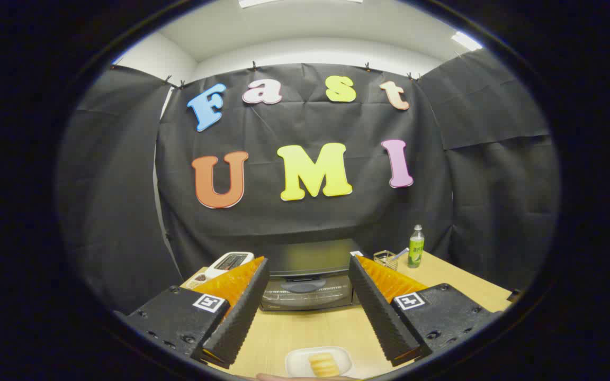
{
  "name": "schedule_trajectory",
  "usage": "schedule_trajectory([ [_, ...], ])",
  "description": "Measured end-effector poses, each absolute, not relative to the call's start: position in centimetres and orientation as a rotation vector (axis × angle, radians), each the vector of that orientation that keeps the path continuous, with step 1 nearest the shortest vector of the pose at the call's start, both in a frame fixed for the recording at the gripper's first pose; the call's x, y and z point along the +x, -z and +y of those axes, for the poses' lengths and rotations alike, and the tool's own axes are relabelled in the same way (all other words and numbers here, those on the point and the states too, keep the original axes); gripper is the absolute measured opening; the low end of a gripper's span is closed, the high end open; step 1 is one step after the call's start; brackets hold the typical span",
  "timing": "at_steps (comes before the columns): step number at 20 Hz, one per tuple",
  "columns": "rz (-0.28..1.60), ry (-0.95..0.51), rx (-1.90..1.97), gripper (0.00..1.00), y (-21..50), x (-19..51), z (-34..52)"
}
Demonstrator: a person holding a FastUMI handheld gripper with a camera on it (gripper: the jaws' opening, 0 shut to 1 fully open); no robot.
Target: Open the toaster oven, put the food inside, and close the toaster oven door.
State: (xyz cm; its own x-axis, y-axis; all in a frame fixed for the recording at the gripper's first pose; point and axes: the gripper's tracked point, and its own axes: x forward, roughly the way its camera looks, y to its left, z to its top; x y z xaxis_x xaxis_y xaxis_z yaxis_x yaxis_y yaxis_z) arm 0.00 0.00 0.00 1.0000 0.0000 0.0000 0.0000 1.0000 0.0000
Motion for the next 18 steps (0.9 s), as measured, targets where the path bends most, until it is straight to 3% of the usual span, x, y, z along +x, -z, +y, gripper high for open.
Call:
schedule_trajectory([
  [18, -0.023, -0.023, -0.02, 1.0, -1.0, -2.0, -0.5],
])
